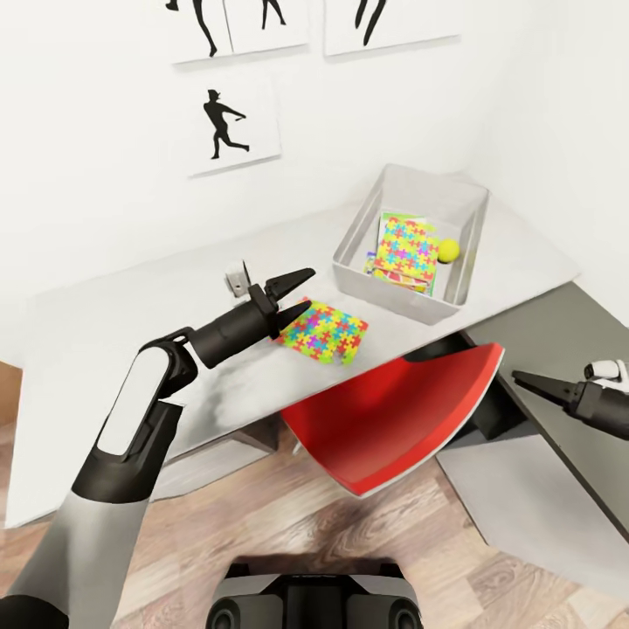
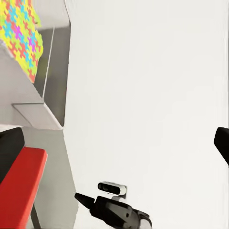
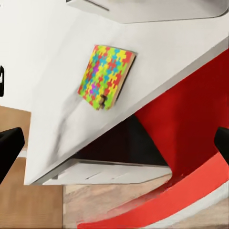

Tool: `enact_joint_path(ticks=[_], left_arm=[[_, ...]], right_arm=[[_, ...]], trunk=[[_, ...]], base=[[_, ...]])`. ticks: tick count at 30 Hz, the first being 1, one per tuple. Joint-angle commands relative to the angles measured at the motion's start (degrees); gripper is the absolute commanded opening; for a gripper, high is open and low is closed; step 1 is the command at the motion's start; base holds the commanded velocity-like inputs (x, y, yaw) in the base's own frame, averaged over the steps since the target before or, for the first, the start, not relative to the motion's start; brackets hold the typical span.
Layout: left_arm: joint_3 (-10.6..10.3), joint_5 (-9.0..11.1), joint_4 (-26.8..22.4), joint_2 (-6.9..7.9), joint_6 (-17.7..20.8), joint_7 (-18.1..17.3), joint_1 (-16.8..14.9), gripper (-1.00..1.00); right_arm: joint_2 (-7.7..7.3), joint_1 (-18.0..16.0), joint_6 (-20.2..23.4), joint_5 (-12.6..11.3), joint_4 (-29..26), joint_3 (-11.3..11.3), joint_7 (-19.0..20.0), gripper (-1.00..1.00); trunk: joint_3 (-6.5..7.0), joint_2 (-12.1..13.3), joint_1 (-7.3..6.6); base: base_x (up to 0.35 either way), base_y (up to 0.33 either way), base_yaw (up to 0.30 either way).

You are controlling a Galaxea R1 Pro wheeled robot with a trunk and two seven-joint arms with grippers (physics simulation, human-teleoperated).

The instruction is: Put all the toys in the child's room - the three board games (two on the bed and one on the table), the two jigsaw puzzles on the table, and the tennis ball on the table - inside the toy box on the table in the child's room.

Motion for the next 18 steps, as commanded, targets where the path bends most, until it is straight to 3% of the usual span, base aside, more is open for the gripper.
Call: enact_joint_path(ticks=[1, 4, 11, 18], left_arm=[[-0.1, 2.0, 0.0, 0.04, 0.3, 0.3, 0.5, 1.00], [-0.2, 3.6, 0.0, 0.12, 0.6, 0.4, 2.0, 1.00], [-0.4, 4.8, 0.0, 0.34, 0.8, 0.5, 3.9, 1.00], [-2.8, 5.1, 0.0, 0.55, 1.4, 0.8, 5.0, 1.00]], right_arm=[[0.03, 0.0, 0.3, 0.3, 0.0, 0.0, 0.3, 1.00], [0.08, 0.0, 0.3, 0.4, 0.0, 0.1, -0.2, 1.00], [0.22, 0.0, 0.3, 0.4, 0.0, 0.4, -2.1, 1.00], [0.33, -0.1, 0.3, 0.4, 0.0, 0.8, -2.9, 1.00]], trunk=[[-0.07, -0.1, 0.03], [-0.07, -0.1, 0.03], [-0.07, -0.1, 0.03], [-0.07, -0.1, 0.03]], base=[[0.000, 0.000, 0.291], [0.000, 0.000, 0.294], [0.000, 0.000, 0.297], [0.000, 0.000, 0.299]])
